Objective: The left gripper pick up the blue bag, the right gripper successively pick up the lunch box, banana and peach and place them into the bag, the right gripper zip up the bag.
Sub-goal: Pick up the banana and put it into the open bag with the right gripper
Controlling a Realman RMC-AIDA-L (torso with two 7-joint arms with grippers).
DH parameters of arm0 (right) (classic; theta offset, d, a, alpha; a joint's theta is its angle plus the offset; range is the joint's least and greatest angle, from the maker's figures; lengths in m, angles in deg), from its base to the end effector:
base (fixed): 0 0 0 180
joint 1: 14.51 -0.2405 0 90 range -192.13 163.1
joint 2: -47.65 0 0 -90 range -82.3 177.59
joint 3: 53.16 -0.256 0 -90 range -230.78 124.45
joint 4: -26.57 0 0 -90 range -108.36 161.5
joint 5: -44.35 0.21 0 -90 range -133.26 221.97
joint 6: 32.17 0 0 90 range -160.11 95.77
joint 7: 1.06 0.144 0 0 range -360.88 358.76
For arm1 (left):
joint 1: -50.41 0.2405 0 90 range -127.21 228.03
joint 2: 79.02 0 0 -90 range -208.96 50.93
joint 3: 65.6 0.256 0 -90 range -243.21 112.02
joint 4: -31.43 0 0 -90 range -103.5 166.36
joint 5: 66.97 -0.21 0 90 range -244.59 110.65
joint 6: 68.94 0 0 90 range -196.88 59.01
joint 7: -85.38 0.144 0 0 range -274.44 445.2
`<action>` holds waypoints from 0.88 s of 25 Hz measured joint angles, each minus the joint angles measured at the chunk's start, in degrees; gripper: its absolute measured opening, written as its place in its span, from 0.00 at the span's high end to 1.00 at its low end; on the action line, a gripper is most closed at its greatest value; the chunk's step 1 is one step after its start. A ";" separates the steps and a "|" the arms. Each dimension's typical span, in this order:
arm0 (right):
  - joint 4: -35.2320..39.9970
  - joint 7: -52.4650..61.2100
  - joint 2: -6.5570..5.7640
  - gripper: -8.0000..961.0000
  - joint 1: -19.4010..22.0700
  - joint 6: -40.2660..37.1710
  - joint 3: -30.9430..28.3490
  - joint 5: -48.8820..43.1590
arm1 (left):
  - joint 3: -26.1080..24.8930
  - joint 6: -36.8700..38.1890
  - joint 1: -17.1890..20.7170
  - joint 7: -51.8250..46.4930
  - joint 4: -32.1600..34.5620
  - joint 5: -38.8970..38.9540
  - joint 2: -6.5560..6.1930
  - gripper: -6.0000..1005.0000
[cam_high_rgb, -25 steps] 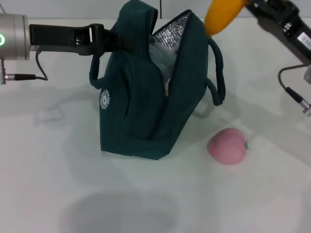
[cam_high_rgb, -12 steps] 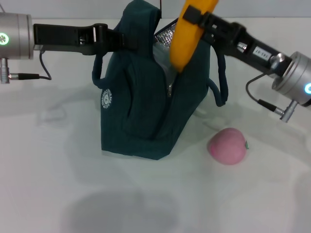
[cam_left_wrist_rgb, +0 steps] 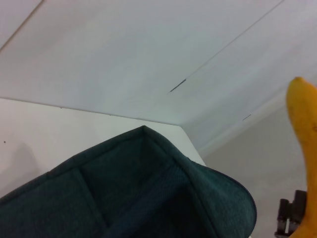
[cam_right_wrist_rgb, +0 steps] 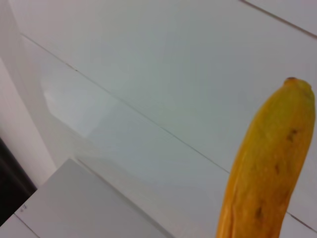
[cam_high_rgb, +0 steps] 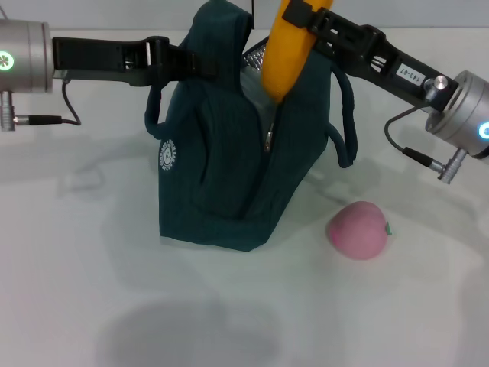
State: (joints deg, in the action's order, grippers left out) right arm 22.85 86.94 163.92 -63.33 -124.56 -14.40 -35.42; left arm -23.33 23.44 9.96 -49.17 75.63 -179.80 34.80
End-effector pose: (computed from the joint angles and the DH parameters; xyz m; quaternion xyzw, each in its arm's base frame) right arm 0.1604 0.3627 -0.0346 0.7361 -0.4057 -0.5411 0.0264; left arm -0.1947 0.3853 0.0499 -0.8277 -0.5007 -0.2529 0.0176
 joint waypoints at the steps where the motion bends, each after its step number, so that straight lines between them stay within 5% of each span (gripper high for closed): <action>1: -0.14 -0.62 0.00 0.52 -0.07 -0.24 -0.06 0.08 | 0.00 0.00 -0.03 0.00 0.00 0.01 0.00 0.95; 22: -3.35 -6.01 0.00 0.52 -1.09 4.40 -0.95 -3.13 | 0.03 -0.09 0.16 0.43 -0.12 0.78 -0.05 0.95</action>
State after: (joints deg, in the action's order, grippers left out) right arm 19.50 80.93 163.93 -64.42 -120.16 -15.34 -38.55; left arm -23.30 23.35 10.12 -48.75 75.51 -179.02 34.75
